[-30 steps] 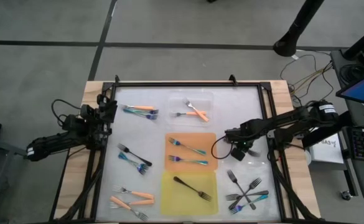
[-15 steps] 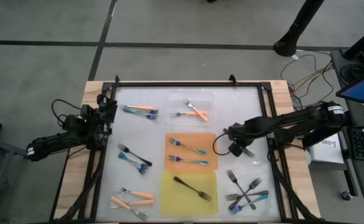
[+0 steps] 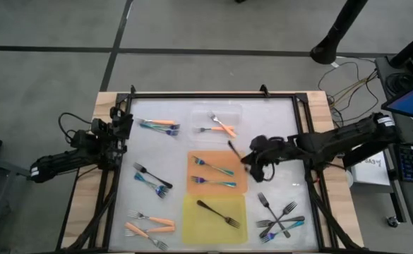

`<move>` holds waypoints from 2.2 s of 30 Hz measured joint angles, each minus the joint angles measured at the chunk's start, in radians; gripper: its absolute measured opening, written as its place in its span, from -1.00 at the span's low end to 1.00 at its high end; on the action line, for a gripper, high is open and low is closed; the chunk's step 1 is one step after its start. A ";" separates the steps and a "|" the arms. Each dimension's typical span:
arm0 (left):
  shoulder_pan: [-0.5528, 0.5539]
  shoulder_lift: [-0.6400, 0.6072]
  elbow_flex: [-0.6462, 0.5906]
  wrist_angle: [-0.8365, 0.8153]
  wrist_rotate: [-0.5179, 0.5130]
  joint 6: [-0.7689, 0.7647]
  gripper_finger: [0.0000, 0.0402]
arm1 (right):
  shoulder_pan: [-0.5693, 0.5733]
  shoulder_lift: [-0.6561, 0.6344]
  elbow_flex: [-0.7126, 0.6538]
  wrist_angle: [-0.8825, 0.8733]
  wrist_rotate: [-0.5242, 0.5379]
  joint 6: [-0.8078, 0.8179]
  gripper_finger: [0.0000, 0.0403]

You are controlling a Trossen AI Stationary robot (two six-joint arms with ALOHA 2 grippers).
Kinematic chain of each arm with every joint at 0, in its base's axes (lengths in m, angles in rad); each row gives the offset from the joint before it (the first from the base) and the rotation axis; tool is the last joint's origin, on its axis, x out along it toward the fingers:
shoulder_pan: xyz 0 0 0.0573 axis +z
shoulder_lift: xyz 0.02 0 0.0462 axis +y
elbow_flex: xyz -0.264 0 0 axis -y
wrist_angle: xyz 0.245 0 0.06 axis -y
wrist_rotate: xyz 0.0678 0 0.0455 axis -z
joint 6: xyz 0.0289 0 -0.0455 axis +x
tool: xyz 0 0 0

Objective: Sort silverware by color (type)
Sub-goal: Put the black fork into the yellow bin

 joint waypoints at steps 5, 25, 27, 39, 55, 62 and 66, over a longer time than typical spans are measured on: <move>0.000 0.000 0.000 -0.001 0.000 0.000 -0.63 | 0.091 0.146 0.048 0.123 -0.015 -0.015 -0.94; 0.000 0.000 0.000 -0.009 0.000 0.000 -0.63 | 0.161 0.641 0.535 -0.213 -0.211 -0.166 -0.94; 0.000 0.000 0.000 -0.009 0.000 0.000 -0.63 | 0.161 0.659 0.553 -0.208 -0.214 -0.149 -0.94; 0.000 0.000 0.000 -0.021 0.000 0.000 -0.63 | 0.161 0.679 0.569 -0.211 -0.304 -0.078 -0.94; 0.000 0.000 0.000 -0.025 0.000 0.000 -0.63 | 0.153 0.680 0.588 -0.221 -0.416 -0.086 -0.57; 0.000 0.000 0.000 -0.026 0.000 0.000 -0.63 | 0.147 0.659 0.588 -0.319 -0.427 0.012 -0.40; 0.000 0.000 0.000 -0.028 0.000 0.000 -0.63 | 0.152 0.620 0.588 -0.478 -0.422 0.089 -0.40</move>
